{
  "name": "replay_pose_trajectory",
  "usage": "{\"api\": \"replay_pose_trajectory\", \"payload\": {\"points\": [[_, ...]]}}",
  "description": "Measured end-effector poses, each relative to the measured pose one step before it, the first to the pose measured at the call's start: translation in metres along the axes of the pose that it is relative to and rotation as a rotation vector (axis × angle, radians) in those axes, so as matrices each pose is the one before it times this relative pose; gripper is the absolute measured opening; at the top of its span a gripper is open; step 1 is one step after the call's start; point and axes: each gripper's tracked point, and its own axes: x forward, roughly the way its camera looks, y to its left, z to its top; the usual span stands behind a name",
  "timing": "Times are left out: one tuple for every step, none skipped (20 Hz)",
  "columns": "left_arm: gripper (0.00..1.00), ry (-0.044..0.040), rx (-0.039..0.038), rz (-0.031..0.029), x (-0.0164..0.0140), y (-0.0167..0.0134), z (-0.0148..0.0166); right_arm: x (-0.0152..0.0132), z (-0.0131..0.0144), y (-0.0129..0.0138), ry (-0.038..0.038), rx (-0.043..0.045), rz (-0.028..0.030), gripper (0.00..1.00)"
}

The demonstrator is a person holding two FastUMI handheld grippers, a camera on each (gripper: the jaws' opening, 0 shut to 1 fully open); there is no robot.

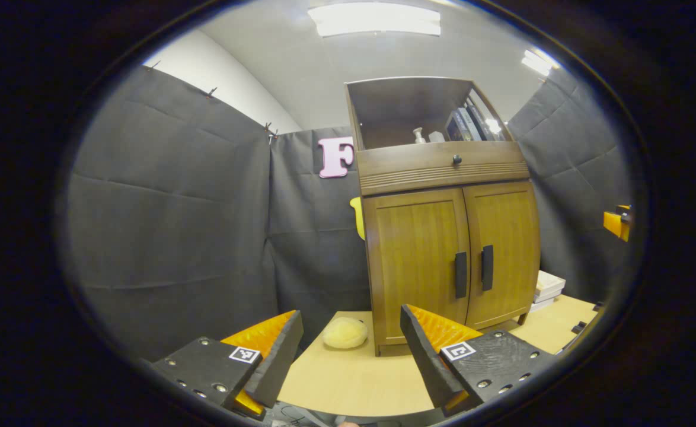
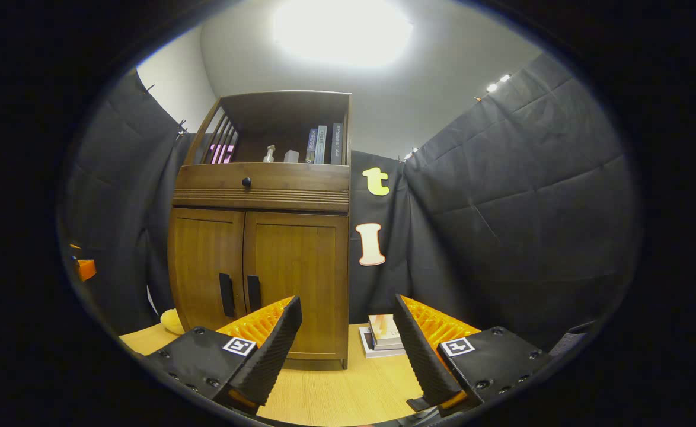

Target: Open the right door of the double-door shoe cabinet with the right hand, and open the left door with the left hand.

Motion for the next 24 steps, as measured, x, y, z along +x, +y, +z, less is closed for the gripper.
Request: {"api": "replay_pose_trajectory", "payload": {"points": [[0.98, -0.00061, 0.00202, -0.00194, 0.00089, -0.00056, 0.00055, 0.00107, -0.00174, -0.00019, 0.00180, 0.00016, 0.00186, 0.97], [0.98, 0.00111, 0.00214, -0.00258, -0.00008, -0.00003, -0.00119, 0.00170, 0.00040, 0.00058, -0.00025, -0.00189, 0.00255, 0.97], [0.98, 0.00254, 0.00149, -0.00182, 0.00031, -0.00016, -0.00058, -0.00015, -0.00208, 0.00088, 0.00135, -0.00101, 0.00363, 0.96], [0.98, 0.00157, 0.00045, -0.00133, -0.00029, 0.00024, -0.00100, 0.00126, -0.00017, 0.00237, 0.00419, 0.00049, 0.00696, 0.96], [0.98, -0.00018, -0.00080, -0.00036, 0.00099, 0.00030, -0.00004, 0.00375, -0.00228, 0.00213, 0.00264, 0.00339, 0.00977, 0.97], [0.98, 0.00046, -0.00015, -0.00031, -0.00090, -0.00013, 0.00036, 0.00451, -0.00330, 0.00296, 0.00285, 0.00401, 0.01237, 0.97], [0.98, -0.00334, -0.00010, 0.00868, -0.00069, 0.00198, 0.00103, 0.00498, -0.00275, 0.00646, 0.00419, 0.00408, 0.01109, 0.97], [0.98, -0.00497, -0.00200, 0.00671, 0.00007, 0.00050, 0.00089, 0.00505, -0.00097, 0.00780, 0.00421, 0.00730, 0.01007, 0.98], [0.98, -0.00197, -0.00390, 0.00451, 0.00000, 0.00028, 0.00058, 0.00569, -0.00062, 0.00736, 0.00084, 0.00967, 0.01136, 0.98], [0.98, 0.00051, -0.00381, 0.00547, 0.00007, -0.00030, -0.00149, 0.00575, 0.00051, 0.00741, -0.00104, 0.00960, 0.01173, 0.97], [0.98, 0.00263, -0.00319, 0.00463, 0.00046, -0.00008, -0.00091, 0.00843, 0.00286, 0.00813, -0.00225, 0.00695, 0.01242, 0.96], [0.98, 0.00254, -0.00200, 0.00676, -0.00010, 0.00055, -0.00113, 0.00809, 0.00024, 0.00623, -0.00255, 0.00446, 0.01361, 0.97], [0.98, 0.00043, -0.00107, 0.00772, -0.00097, 0.00166, 0.00113, 0.00742, -0.00194, 0.00560, -0.00115, 0.00479, 0.01527, 0.97], [0.98, 0.00295, 0.00088, 0.00997, -0.00074, 0.00327, -0.00113, 0.00798, -0.00085, 0.00601, -0.00141, 0.00643, 0.01513, 0.97], [0.95, 0.00328, 0.00232, 0.01006, -0.00048, 0.00525, -0.00097, 0.00759, -0.00220, 0.00542, -0.00060, 0.00560, 0.01252, 0.97], [0.98, 0.00049, 0.00374, 0.00878, -0.00179, 0.00632, -0.00065, 0.00685, -0.00201, 0.00340, 0.00151, 0.00494, 0.00865, 0.98], [0.98, -0.00251, 0.00650, 0.01008, -0.00228, 0.00533, 0.00083, 0.00709, -0.00247, 0.00347, 0.00256, 0.00560, 0.00701, 0.96], [0.98, -0.00336, 0.00809, 0.01130, -0.00059, 0.00469, 0.00174, 0.00784, -0.00152, 0.00370, 0.00364, 0.00585, 0.00764, 0.97], [0.98, -0.00391, 0.00771, 0.01166, -0.00215, 0.00392, 0.00100, 0.00782, -0.00116, 0.00390, 0.00165, 0.00489, 0.00708, 0.97], [0.98, -0.00291, 0.00547, 0.01111, -0.00159, 0.00444, 0.00041, 0.00826, -0.00190, 0.00360, 0.00221, 0.00281, 0.00574, 0.98], [0.98, -0.00106, 0.00321, 0.01161, -0.00157, 0.00467, 0.00088, 0.00788, -0.00204, 0.00374, 0.00101, -0.00103, 0.00664, 0.98], [0.98, 0.00293, 0.00134, 0.01128, -0.00032, 0.00421, 0.00005, 0.00763, -0.00187, 0.00287, -0.00125, -0.00593, 0.00204, 0.98], [0.98, 0.00372, -0.00017, 0.00902, -0.00140, 0.00455, -0.00078, 0.00664, -0.00316, 0.00255, 0.00075, -0.00690, 0.00264, 0.97], [0.98, 0.00385, 0.00060, 0.00903, -0.00157, 0.00067, -0.00174, 0.00755, -0.00334, 0.00401, 0.00369, -0.00513, 0.00555, 0.97]]}}
